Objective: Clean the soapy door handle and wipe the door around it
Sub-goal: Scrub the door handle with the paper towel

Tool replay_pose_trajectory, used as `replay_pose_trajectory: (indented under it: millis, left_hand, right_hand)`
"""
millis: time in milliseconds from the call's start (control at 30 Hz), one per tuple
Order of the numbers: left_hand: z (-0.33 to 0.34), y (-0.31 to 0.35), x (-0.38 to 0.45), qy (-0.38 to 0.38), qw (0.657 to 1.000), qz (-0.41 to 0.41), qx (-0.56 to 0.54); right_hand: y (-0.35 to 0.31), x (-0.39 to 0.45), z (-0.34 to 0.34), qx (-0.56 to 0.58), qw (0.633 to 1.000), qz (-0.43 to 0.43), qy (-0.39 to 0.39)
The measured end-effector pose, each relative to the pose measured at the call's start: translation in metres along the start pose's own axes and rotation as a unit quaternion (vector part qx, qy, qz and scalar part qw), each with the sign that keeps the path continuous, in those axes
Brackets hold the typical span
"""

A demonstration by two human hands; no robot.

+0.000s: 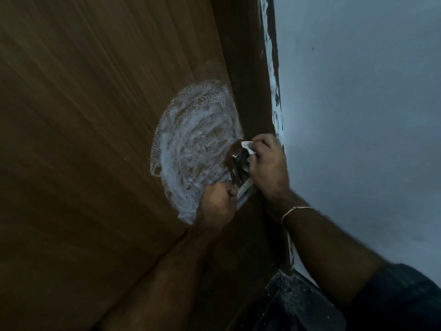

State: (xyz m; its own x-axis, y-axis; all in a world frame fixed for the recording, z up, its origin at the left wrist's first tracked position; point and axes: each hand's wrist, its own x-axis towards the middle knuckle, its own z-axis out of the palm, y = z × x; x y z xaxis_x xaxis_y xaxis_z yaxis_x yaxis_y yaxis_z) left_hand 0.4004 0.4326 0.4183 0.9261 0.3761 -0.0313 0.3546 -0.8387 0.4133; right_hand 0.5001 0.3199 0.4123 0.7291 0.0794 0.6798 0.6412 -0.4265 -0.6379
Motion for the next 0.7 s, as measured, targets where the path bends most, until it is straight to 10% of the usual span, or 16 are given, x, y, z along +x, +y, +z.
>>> replay_pose_trajectory:
  millis: [333, 700]
  left_hand:
    - [-0.002, 0.001, -0.004, 0.012, 1.0, 0.022, -0.005]
    - [-0.003, -0.002, -0.003, 0.018, 0.999, 0.028, -0.021]
  right_hand:
    - [0.027, -0.013, -0.006, -0.066, 0.93, -0.136, -0.335]
    - [0.01, -0.045, -0.009, -0.081, 0.95, -0.147, -0.264]
